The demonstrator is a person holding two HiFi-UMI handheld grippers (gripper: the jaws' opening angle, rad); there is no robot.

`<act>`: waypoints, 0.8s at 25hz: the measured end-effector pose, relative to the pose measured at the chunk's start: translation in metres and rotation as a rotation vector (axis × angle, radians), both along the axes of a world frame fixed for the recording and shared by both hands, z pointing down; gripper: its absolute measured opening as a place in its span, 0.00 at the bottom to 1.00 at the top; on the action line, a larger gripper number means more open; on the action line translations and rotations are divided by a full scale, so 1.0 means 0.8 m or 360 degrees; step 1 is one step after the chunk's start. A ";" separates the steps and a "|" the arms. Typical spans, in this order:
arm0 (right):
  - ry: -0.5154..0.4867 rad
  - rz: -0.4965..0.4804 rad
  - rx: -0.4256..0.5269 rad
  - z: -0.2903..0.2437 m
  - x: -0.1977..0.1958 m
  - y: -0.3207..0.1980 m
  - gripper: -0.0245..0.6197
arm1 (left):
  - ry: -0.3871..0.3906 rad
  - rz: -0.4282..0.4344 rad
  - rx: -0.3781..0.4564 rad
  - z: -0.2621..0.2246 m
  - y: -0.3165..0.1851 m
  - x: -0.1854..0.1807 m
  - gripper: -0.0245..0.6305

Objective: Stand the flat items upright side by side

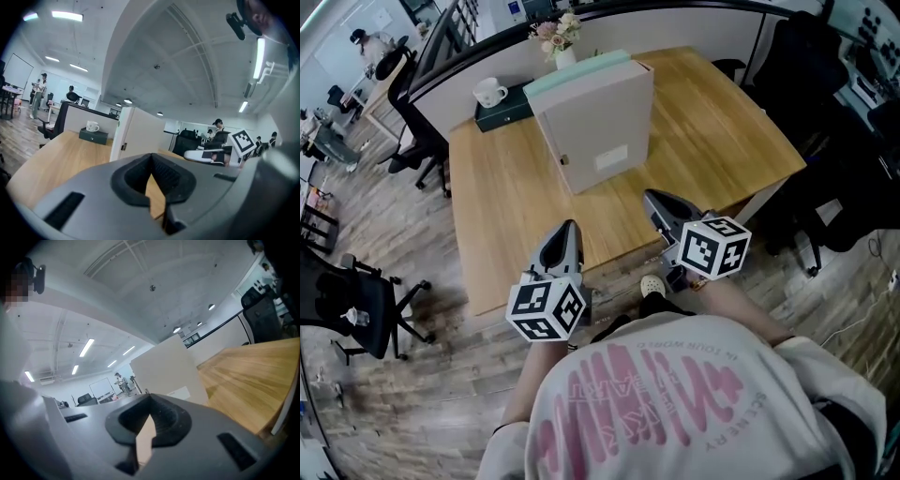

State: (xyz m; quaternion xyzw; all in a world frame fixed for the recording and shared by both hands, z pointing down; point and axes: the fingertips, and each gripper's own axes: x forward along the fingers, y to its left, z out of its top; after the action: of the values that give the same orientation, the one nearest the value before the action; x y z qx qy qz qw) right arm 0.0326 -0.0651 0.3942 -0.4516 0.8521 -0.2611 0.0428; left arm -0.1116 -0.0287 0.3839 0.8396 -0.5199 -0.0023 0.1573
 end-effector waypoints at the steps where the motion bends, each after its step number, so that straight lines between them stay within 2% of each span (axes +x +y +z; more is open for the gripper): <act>1: 0.0050 0.0004 -0.0001 0.001 0.000 0.005 0.04 | -0.0017 0.0022 0.0005 -0.001 0.005 0.004 0.04; 4: 0.0180 0.0010 -0.0013 0.007 0.001 0.021 0.04 | -0.0056 0.0057 -0.0003 0.001 0.020 0.014 0.04; 7: 0.0233 0.0007 -0.0034 0.013 0.004 0.037 0.04 | -0.0064 0.0047 -0.0024 0.005 0.035 0.017 0.04; 15: 0.0306 -0.0027 -0.0034 0.017 0.009 0.052 0.04 | -0.0056 0.0018 -0.0056 0.012 0.052 0.015 0.04; 20: 0.0311 -0.0009 -0.0049 0.020 0.027 0.062 0.03 | -0.0065 0.0041 -0.0060 0.011 0.059 0.033 0.04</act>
State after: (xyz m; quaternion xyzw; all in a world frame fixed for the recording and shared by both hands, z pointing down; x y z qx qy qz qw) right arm 0.0545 -0.0153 0.4100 -0.4731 0.8493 -0.2291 -0.0483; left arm -0.0855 0.0188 0.3930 0.8430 -0.5121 0.0267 0.1626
